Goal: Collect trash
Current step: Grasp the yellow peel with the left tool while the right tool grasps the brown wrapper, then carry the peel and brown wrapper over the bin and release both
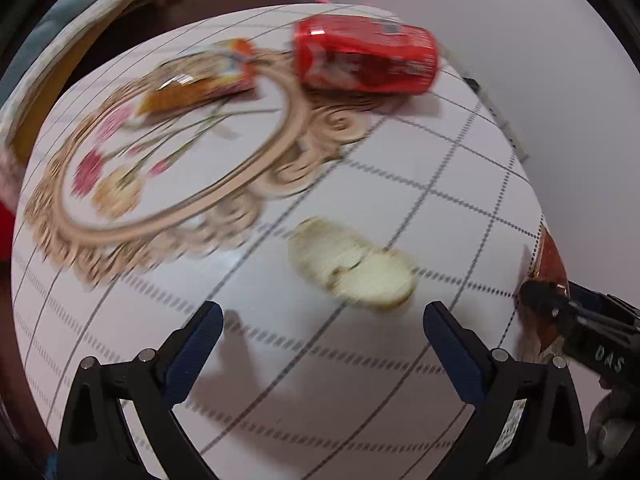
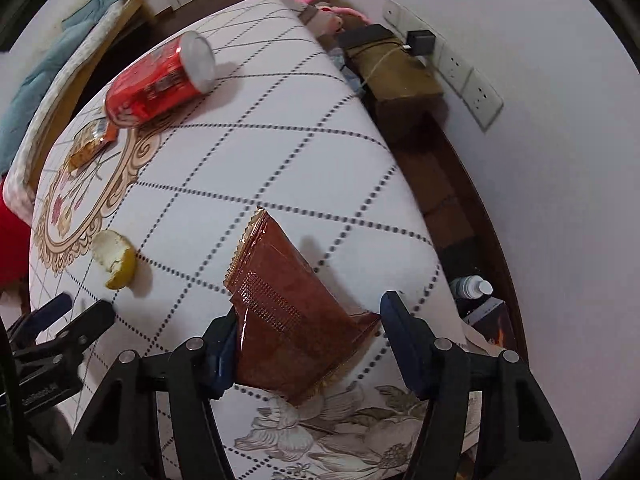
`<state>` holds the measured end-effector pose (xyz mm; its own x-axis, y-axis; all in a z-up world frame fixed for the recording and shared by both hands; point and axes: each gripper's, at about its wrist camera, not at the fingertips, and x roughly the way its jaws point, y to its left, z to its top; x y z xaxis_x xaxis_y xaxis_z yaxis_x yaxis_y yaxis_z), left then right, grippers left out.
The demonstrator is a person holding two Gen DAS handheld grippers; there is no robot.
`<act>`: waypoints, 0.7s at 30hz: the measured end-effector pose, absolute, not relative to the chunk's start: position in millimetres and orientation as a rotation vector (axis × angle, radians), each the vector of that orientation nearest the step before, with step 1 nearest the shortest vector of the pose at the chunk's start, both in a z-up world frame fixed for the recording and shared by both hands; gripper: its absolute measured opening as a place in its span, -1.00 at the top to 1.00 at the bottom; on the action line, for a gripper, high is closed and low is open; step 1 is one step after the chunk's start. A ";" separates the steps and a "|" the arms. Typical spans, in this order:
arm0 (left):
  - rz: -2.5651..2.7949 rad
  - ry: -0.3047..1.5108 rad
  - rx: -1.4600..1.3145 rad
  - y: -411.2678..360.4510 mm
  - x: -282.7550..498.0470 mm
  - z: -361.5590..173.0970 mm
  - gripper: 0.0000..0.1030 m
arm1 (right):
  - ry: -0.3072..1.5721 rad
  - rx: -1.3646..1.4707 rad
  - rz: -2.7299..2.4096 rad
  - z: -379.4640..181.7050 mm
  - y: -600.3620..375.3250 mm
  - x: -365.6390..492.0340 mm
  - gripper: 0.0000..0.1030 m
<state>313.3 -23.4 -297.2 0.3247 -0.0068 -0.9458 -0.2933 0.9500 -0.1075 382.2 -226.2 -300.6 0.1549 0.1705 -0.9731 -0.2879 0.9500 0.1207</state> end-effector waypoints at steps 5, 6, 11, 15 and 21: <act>0.206 1.196 -0.210 -39.8 327.7 -297.6 -0.28 | 1.370 -0.099 0.329 -303.4 -215.7 382.4 -0.28; 0.214 1.189 -0.204 -38.2 328.8 -297.3 -0.24 | 1.368 -0.103 0.331 -302.2 -213.8 381.4 -0.28; 0.201 1.137 -0.199 -40.4 322.5 -286.2 0.49 | 1.362 -0.120 0.333 -303.6 -209.3 376.2 -0.28; 0.223 1.111 -0.188 -28.5 314.5 -275.1 0.57 | 1.362 -0.114 0.344 -300.3 -206.7 370.5 -0.28; 0.273 1.054 -0.174 -10.7 286.5 -251.9 0.61 | 1.349 -0.102 0.376 -288.6 -201.3 356.8 -0.27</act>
